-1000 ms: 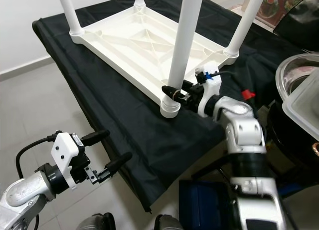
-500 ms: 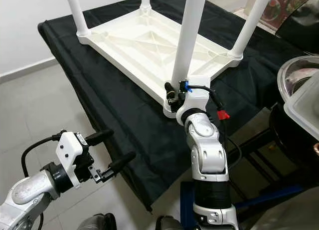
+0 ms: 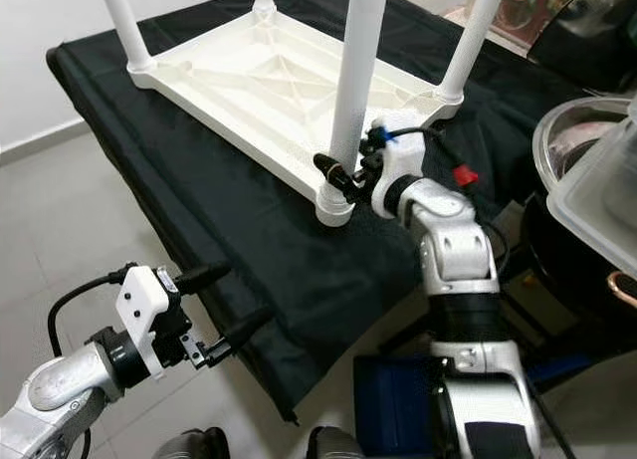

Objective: Building children table

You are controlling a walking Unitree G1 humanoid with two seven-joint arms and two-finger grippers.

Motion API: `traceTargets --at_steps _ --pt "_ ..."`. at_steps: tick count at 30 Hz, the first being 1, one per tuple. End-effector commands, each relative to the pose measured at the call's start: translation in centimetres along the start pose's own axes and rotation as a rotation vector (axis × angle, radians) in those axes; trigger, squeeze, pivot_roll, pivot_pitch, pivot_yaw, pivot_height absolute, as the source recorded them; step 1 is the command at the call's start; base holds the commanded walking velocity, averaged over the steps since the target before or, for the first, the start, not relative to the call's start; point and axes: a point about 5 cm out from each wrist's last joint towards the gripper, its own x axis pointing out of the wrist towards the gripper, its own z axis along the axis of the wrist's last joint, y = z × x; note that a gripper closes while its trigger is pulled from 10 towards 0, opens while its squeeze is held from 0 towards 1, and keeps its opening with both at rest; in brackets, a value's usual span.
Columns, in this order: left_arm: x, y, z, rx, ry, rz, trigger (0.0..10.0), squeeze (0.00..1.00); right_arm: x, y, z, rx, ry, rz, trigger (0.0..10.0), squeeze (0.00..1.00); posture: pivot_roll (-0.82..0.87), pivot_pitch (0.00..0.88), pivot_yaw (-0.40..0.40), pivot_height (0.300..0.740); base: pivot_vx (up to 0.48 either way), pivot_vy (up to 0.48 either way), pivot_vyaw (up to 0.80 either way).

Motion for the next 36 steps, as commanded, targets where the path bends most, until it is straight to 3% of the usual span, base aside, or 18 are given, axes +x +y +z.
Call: traceTargets --at_steps 1,5,6,7,8,13,14,15,16,25,26,28,29,30,31,34,36 --pt "-0.3 -0.2 -0.1 0.0 0.008 0.0 10.0 0.0 0.2 0.1 -0.1 -0.001 -0.004 0.069 10.0 1.0 -0.02 0.209 -0.056 0.74 0.0 0.0 0.0" --pt "-0.5 -0.3 -0.1 -0.001 0.015 0.003 10.0 0.0 0.7 -0.1 -0.1 0.012 0.039 0.149 10.0 1.0 -0.01 0.217 -0.056 0.74 0.0 0.0 0.0" --pt "-0.6 -0.3 -0.1 -0.002 0.015 0.006 10.0 0.0 0.8 -0.1 0.0 0.02 0.04 0.175 10.0 0.88 0.0 0.218 -0.06 0.74 0.0 0.0 0.0" --pt "-0.6 -0.4 0.0 -0.002 0.016 0.008 10.0 0.0 0.8 -0.2 0.1 0.023 0.039 0.198 10.0 0.88 0.0 0.218 -0.061 0.74 0.0 0.0 0.0" --pt "-0.7 -0.4 0.0 -0.003 0.016 0.012 10.0 0.0 0.8 -0.3 0.2 0.037 0.04 0.223 10.0 0.0 0.0 0.219 -0.062 0.74 0.0 0.0 0.0" --pt "-0.9 -0.4 -0.1 -0.004 0.021 0.018 10.0 0.0 0.7 -1.1 0.5 0.049 0.032 0.226 10.0 0.0 0.0 0.218 -0.062 0.74 0.0 0.0 0.0" --pt "-0.9 -0.5 -0.2 -0.003 0.021 0.018 10.0 0.0 0.3 -1.8 0.5 0.069 0.017 0.191 10.0 0.0 0.01 0.208 -0.074 0.74 0.0 0.0 0.0" --pt "-0.8 -0.5 -0.2 -0.003 0.019 0.02 10.0 0.0 0.2 -2.1 0.5 0.08 0.007 0.186 2.2 0.0 0.0 0.206 -0.075 0.74 0.0 0.0 0.0" --pt "-0.8 -0.5 -0.2 -0.002 0.018 0.022 10.0 0.0 0.1 -2.2 0.3 0.082 0.007 0.175 0.0 0.0 0.0 0.205 -0.076 0.74 0.0 0.0 0.0" --pt "-0.8 -0.4 -0.1 0.002 0.015 0.028 10.0 0.0 0.0 -1.5 -1.0 0.077 0.022 0.134 0.0 0.0 0.02 0.202 -0.083 0.74 0.0 0.0 0.0" --pt "-0.8 -0.4 -0.1 0.006 0.016 0.034 10.0 0.0 0.0 -0.7 -2.0 0.077 0.043 0.025 0.0 0.0 0.02 0.198 -0.092 0.74 0.0 0.0 0.0" --pt "-0.9 -0.4 0.0 0.007 0.016 0.036 10.0 0.0 0.0 -0.6 -2.3 0.075 0.051 -0.017 0.0 0.0 0.02 0.198 -0.092 0.74 0.0 0.0 0.0" --pt "-0.9 -0.4 -0.1 0.008 0.017 0.038 10.0 0.0 -0.1 -1.0 -2.7 0.065 0.057 -0.211 0.0 0.0 0.02 0.196 -0.095 0.74 0.0 0.0 0.0" --pt "-0.9 -0.4 -0.1 0.008 0.017 0.038 10.0 0.0 -0.1 -1.0 -2.7 0.065 0.057 -0.211 0.0 0.0 0.02 0.196 -0.095 0.74 0.0 0.0 0.0" --pt "-0.9 -0.3 -0.1 0.009 0.017 0.04 10.0 0.0 -0.6 -0.7 -3.3 0.084 0.064 -0.389 0.0 0.0 0.02 0.195 -0.099 0.74 0.0 0.0 0.0" --pt "-1.0 -0.3 0.0 0.01 0.016 0.042 10.0 0.0 -1.0 0.5 -4.0 0.111 0.076 -0.49 0.0 0.0 0.03 0.188 -0.097 0.74 0.0 0.0 0.0" --pt "-1.0 -0.3 0.0 0.013 0.015 0.042 10.0 0.0 -1.0 3.1 -4.8 0.141 0.094 -0.526 0.0 0.0 0.03 0.179 -0.092 0.74 0.0 0.0 0.0"
